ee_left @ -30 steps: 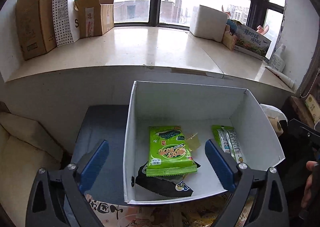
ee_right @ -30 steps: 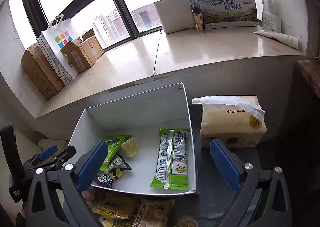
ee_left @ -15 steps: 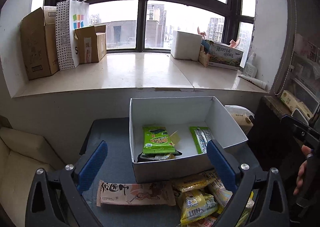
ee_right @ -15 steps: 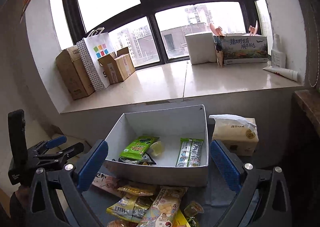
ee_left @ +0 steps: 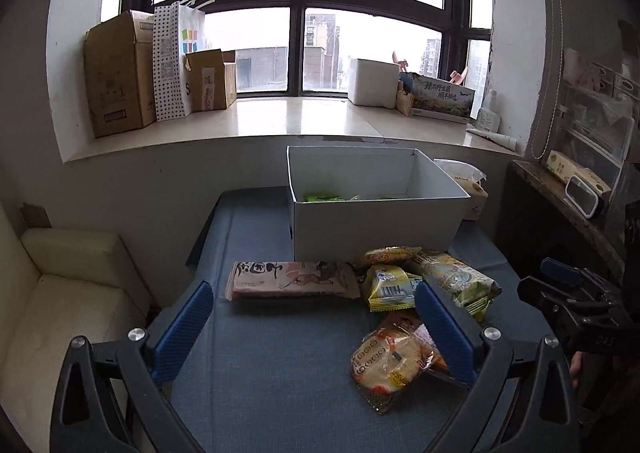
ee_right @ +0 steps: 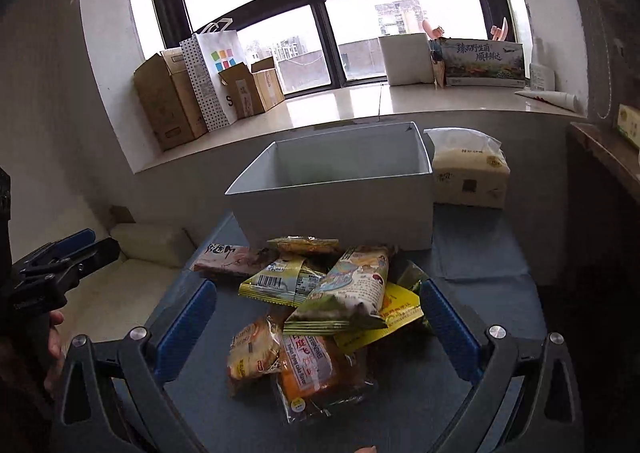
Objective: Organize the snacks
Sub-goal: 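Withdraw both grippers from the box toward the remaining snacks, then grasp the large cream biscuit bag with the right gripper and lift it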
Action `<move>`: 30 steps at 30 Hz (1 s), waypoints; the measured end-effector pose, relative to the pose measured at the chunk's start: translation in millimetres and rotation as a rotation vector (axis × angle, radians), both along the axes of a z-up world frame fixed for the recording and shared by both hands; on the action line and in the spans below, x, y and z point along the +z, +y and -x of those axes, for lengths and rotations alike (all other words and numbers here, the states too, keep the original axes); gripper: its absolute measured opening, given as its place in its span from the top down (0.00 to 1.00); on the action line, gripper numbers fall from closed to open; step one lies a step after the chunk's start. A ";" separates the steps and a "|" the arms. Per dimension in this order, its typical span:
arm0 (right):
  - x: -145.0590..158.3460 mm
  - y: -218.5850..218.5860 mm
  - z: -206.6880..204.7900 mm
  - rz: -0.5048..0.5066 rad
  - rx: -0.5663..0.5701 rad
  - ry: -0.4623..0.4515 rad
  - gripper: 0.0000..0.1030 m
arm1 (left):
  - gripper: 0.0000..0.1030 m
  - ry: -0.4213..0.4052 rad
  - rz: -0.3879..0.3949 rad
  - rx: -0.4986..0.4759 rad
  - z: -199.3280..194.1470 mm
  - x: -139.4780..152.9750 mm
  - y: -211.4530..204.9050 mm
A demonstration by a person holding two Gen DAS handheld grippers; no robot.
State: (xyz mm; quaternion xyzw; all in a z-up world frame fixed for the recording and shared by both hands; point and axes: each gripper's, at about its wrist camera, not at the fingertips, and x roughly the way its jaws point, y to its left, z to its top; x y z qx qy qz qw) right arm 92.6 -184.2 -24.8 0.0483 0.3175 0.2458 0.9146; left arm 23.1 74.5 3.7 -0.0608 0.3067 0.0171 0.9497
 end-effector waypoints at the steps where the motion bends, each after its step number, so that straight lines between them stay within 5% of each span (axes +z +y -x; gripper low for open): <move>1: -3.9 0.1 2.7 -0.002 0.005 0.009 0.00 | 0.00 0.013 0.039 0.003 4.4 -3.4 4.8; 6: -14.0 3.0 2.0 0.038 -0.002 0.042 0.00 | 0.00 0.066 0.046 0.098 10.0 -20.0 20.2; 19: -33.3 40.7 -49.7 0.244 -0.001 0.124 0.00 | 0.00 0.141 0.036 0.103 -0.8 -41.7 20.5; 30: -86.1 58.4 -135.5 0.338 0.012 0.411 0.00 | 0.00 0.158 0.007 0.042 -5.0 -50.2 2.9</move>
